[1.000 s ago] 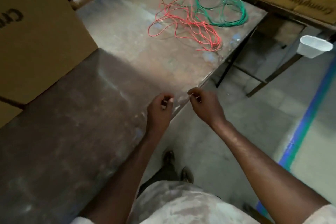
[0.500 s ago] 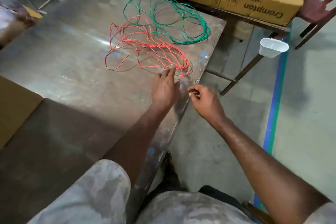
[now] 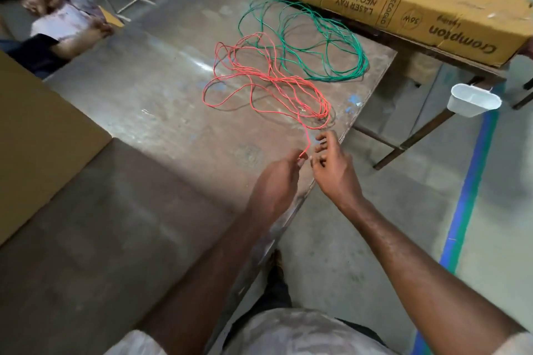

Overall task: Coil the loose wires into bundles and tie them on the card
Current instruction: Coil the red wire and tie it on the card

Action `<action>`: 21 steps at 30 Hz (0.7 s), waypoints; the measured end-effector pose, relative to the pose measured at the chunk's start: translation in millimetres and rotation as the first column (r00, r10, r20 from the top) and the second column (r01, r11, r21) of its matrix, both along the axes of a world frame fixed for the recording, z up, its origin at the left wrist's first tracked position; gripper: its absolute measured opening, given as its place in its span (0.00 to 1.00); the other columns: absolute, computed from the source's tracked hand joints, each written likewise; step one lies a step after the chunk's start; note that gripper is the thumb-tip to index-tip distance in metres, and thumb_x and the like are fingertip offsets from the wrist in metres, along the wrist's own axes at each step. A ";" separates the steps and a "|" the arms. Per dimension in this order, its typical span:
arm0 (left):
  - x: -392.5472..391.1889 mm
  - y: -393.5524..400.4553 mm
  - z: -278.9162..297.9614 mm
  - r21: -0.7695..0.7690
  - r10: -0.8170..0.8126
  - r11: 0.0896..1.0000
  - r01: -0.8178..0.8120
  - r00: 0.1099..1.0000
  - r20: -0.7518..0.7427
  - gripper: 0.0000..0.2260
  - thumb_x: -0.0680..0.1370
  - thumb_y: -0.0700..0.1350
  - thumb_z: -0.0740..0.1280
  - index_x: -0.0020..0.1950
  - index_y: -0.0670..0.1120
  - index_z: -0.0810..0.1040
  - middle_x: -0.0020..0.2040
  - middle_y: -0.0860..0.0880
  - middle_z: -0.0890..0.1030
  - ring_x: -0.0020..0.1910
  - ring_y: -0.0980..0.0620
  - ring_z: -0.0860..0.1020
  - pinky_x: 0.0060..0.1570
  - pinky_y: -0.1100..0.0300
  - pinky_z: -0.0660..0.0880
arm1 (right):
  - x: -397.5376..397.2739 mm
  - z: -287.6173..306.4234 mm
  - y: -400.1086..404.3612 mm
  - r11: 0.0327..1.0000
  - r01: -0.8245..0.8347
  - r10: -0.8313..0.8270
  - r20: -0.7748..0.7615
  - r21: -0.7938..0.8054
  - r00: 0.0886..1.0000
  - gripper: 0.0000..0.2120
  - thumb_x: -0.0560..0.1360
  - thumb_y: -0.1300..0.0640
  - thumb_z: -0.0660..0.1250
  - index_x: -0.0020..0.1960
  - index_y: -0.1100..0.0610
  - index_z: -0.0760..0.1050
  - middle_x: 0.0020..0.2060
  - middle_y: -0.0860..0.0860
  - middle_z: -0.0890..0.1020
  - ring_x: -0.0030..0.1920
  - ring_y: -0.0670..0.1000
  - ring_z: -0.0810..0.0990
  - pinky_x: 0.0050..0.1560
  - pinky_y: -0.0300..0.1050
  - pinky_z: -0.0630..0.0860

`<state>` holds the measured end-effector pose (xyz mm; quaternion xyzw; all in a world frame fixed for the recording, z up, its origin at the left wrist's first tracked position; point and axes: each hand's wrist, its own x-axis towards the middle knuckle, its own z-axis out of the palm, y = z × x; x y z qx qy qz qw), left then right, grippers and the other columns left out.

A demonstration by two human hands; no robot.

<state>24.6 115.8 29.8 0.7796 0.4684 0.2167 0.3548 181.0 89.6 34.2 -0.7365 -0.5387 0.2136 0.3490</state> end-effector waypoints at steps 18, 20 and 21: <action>-153.1 -286.9 76.6 -0.479 0.485 0.842 -0.249 0.738 0.470 0.18 0.86 0.54 0.61 0.39 0.52 0.80 0.36 0.44 0.81 0.38 0.48 0.78 0.48 0.44 0.76 | -149.6 20.7 -184.8 0.676 -0.729 0.711 0.162 0.107 0.684 0.15 0.77 0.68 0.67 0.62 0.60 0.79 0.56 0.56 0.83 0.54 0.57 0.83 0.54 0.45 0.74; -177.3 -306.6 84.2 -0.456 0.458 0.852 -0.259 0.791 0.407 0.19 0.88 0.53 0.60 0.40 0.50 0.80 0.37 0.45 0.83 0.41 0.46 0.80 0.52 0.39 0.78 | -173.3 28.7 -200.0 0.588 -0.807 0.791 0.167 0.062 0.589 0.17 0.75 0.65 0.67 0.63 0.58 0.78 0.56 0.54 0.82 0.54 0.57 0.82 0.54 0.47 0.76; -188.8 -316.7 87.7 -0.453 0.422 0.861 -0.230 0.821 0.384 0.18 0.89 0.52 0.59 0.43 0.47 0.79 0.38 0.46 0.84 0.42 0.47 0.81 0.52 0.41 0.78 | -184.8 33.1 -206.7 0.552 -0.832 0.817 0.166 0.052 0.553 0.17 0.74 0.64 0.68 0.63 0.57 0.78 0.55 0.53 0.81 0.53 0.56 0.82 0.53 0.47 0.76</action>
